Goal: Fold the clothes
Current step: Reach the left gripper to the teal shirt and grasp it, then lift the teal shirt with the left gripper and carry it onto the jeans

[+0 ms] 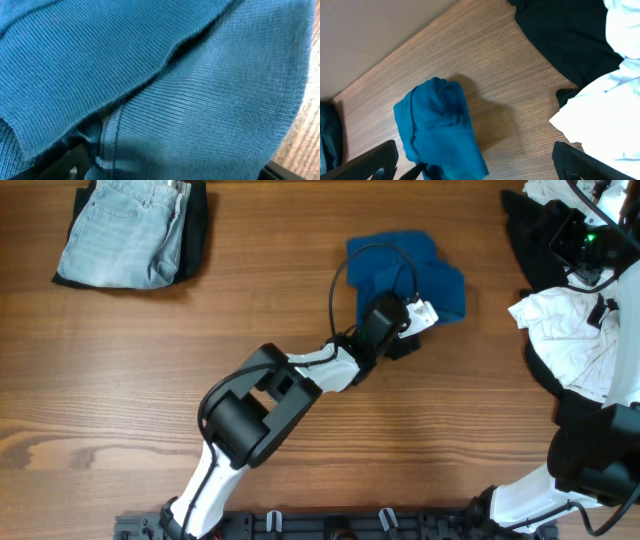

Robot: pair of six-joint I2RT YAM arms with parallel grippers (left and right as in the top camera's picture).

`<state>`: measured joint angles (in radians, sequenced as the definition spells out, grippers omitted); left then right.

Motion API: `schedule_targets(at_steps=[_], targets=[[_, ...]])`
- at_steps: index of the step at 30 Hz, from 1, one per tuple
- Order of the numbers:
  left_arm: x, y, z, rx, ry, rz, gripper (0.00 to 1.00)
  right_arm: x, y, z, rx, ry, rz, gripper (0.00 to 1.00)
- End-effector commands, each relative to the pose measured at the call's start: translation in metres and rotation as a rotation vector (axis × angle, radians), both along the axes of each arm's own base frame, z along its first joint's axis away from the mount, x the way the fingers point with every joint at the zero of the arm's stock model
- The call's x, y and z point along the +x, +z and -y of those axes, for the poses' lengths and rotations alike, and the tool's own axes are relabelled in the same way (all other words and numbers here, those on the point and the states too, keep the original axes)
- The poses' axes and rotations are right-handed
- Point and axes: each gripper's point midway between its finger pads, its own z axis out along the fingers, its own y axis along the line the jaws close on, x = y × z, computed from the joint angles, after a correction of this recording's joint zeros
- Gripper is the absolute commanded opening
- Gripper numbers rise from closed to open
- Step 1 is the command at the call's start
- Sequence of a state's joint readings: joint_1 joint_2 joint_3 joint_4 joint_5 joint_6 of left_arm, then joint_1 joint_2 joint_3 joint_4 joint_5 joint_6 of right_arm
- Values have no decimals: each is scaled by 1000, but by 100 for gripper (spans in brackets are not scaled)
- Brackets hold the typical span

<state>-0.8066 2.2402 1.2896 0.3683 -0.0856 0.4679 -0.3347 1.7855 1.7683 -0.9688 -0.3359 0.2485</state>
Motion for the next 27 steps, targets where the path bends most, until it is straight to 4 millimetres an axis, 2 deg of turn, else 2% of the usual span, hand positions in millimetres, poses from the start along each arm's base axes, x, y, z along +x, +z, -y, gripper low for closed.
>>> schedule_targets(at_steps=[1,3,4,7,10,14,16,23,27], targets=[[0,-22,-5,46,-8,-11,73,3,-6,-1,9,1,-13,100],[3,-16,-3,28,-3,9,38,2,-6,-1,10,1,-16,100],[10,-11,-6,22,26,38,6,2,-7,-2,8,4,-18,100],[35,16,-19,-4,161,164,4,1,-7,-2,0,15,-19,100],[57,59,-39,-44,309,284,4,1,-7,-2,0,15,-20,100],[72,103,-66,-64,394,330,4,1,-7,-2,1,15,-19,100],[80,133,-89,-58,450,364,4,1,-7,-2,3,14,-21,100],[95,225,-150,-73,549,498,4,1,-7,-3,6,15,-21,100],[102,267,-203,-91,682,564,4,1,-7,-3,5,15,-21,100]])
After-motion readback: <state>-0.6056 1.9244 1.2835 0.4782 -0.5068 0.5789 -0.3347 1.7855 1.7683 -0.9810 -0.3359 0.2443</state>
